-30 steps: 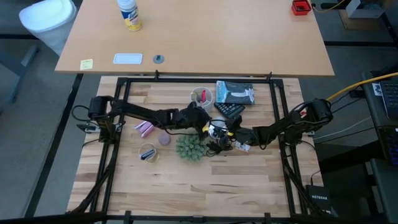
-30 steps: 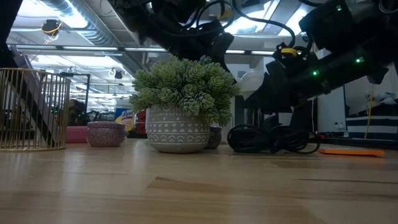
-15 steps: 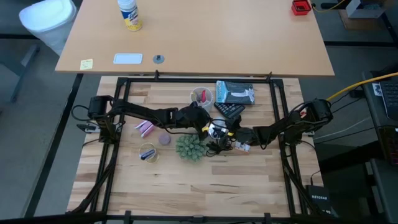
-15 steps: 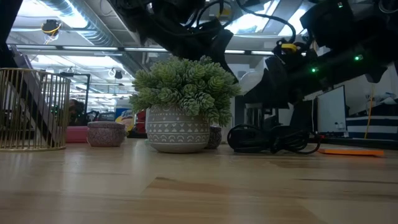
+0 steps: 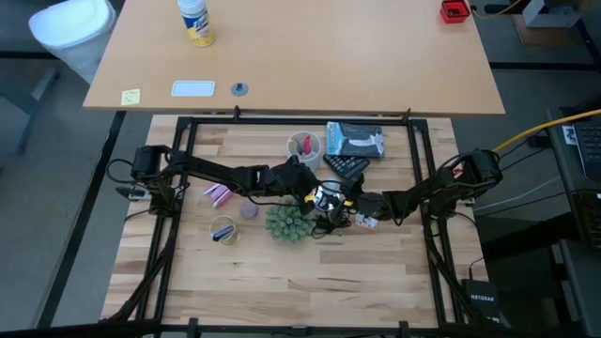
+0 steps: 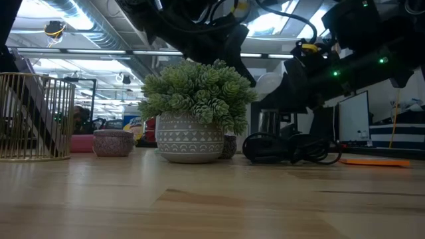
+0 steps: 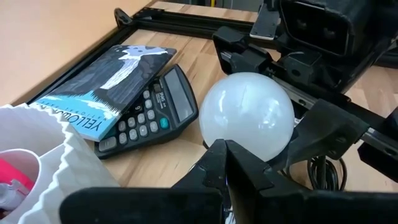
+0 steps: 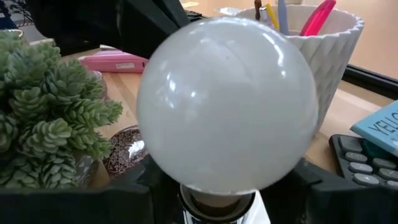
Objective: Screw lightbulb
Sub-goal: Remove the lightbulb from the silver desk lamp
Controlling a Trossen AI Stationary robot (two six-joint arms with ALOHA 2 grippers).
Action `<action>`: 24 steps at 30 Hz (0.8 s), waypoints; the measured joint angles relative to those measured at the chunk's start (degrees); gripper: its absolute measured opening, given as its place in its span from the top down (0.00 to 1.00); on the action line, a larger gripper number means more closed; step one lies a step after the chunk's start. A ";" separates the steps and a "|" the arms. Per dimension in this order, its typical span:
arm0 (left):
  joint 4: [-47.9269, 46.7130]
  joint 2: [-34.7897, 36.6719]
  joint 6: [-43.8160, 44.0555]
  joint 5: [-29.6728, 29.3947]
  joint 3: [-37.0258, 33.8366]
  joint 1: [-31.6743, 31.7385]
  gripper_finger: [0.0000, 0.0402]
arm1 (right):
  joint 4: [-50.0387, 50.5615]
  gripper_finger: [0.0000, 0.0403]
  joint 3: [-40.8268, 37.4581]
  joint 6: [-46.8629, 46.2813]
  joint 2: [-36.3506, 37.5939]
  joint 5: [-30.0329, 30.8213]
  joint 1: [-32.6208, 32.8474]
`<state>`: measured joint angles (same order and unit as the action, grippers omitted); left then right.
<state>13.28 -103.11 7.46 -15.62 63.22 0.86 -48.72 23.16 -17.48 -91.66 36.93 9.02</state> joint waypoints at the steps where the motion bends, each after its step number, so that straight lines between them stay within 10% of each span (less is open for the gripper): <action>1: 0.02 0.02 0.02 0.00 0.00 0.00 1.00 | -0.30 0.54 0.00 0.18 0.00 0.01 0.00; 24: -0.19 -0.15 0.72 -1.09 0.00 3.43 1.00 | 0.55 0.50 0.22 1.34 0.15 -2.30 -0.09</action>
<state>13.09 -103.26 8.19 -16.71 63.22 4.29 -48.17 23.38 -16.14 -91.50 34.63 8.93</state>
